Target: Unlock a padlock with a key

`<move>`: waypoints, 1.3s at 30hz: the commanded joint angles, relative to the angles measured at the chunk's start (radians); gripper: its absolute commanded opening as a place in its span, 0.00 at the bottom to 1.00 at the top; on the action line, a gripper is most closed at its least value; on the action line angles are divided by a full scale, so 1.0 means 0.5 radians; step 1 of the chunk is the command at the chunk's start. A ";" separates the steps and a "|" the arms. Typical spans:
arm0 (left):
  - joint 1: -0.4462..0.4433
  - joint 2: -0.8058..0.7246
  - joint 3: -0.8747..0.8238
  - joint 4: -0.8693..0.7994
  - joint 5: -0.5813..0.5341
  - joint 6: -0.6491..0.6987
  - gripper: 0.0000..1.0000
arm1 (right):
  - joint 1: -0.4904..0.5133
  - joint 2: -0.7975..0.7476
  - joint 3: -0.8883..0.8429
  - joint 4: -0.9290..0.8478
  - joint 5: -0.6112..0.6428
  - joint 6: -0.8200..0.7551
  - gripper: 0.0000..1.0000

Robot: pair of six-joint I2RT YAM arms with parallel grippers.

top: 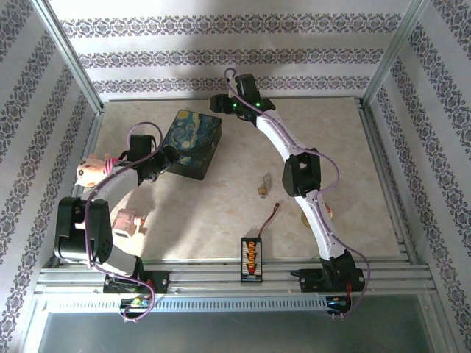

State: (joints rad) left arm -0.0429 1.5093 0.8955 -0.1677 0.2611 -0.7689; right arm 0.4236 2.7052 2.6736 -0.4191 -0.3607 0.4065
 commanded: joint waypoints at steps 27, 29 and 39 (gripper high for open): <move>0.029 0.521 0.464 0.169 0.222 0.139 0.63 | 0.131 -0.860 -1.609 0.275 0.146 0.098 0.29; 0.028 0.584 0.520 0.206 0.287 0.130 0.63 | 0.141 -1.015 -1.880 0.357 0.196 0.158 0.29; -0.071 0.819 0.733 0.353 0.597 0.011 0.58 | 0.164 -1.558 -2.773 0.637 0.418 0.385 0.31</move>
State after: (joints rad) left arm -0.0338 1.9060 1.2362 -0.0357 0.4561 -0.7418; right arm 0.4717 1.9518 1.3514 -0.0990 -0.1646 0.5598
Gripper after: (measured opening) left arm 0.580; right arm 0.312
